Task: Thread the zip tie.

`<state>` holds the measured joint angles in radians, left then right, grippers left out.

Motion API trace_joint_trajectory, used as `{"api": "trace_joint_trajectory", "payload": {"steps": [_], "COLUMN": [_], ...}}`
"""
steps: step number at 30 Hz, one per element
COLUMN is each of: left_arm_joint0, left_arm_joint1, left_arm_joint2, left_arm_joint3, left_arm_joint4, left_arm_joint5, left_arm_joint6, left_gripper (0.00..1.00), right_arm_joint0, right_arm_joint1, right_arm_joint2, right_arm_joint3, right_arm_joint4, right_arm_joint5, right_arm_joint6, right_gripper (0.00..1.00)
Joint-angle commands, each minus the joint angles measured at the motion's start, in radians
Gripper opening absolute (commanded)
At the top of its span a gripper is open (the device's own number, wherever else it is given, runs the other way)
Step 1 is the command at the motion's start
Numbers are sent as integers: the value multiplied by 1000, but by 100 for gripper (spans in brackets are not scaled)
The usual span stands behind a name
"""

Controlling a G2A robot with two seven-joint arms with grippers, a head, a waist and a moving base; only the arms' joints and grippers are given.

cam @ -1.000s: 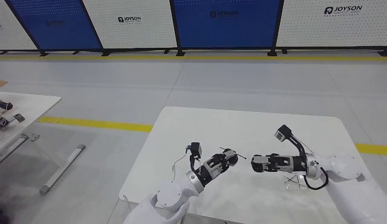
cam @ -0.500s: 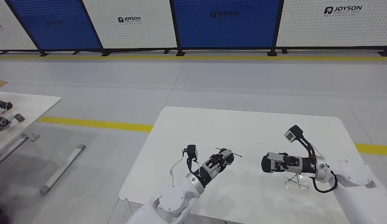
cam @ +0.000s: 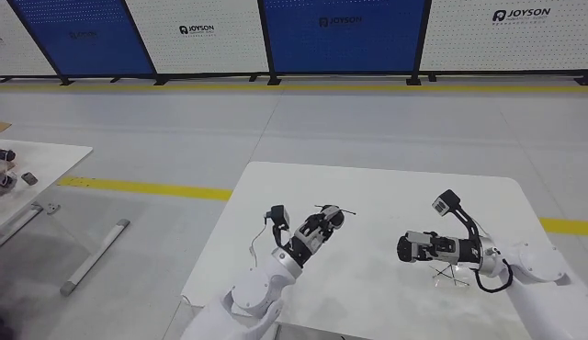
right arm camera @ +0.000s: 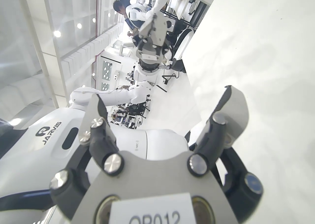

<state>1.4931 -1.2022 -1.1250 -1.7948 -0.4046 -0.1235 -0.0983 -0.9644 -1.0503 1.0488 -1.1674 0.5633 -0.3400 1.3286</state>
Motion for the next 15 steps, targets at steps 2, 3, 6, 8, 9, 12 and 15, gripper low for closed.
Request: {"api": "trace_joint_trajectory", "payload": {"steps": [2, 3, 6, 8, 9, 12, 15], "left_arm_joint0": [28, 35, 51, 60, 60, 60, 60], "left_arm_joint1": [22, 28, 44, 47, 47, 47, 47], "left_arm_joint2": [-51, -64, -93, -105, -105, -105, -105], "left_arm_joint3": [-32, -36, -48, -56, -56, -56, -56], "left_arm_joint4": [130, 156, 224, 217, 217, 217, 217], "left_arm_joint5": [43, 62, 132, 141, 141, 141, 141], "left_arm_joint6": [-123, -156, -274, -292, -292, -292, -292], "left_gripper": [0, 0, 0, 0, 0, 0, 0], "right_arm_joint0": [0, 0, 0, 0, 0, 0, 0], "right_arm_joint1": [0, 0, 0, 0, 0, 0, 0], "right_arm_joint2": [0, 0, 0, 0, 0, 0, 0], "right_arm_joint3": [0, 0, 0, 0, 0, 0, 0], "right_arm_joint4": [0, 0, 0, 0, 0, 0, 0], "right_arm_joint5": [0, 0, 0, 0, 0, 0, 0], "right_arm_joint6": [0, 0, 0, 0, 0, 0, 0], "right_gripper": [100, 100, 100, 100, 100, 100, 100]}}
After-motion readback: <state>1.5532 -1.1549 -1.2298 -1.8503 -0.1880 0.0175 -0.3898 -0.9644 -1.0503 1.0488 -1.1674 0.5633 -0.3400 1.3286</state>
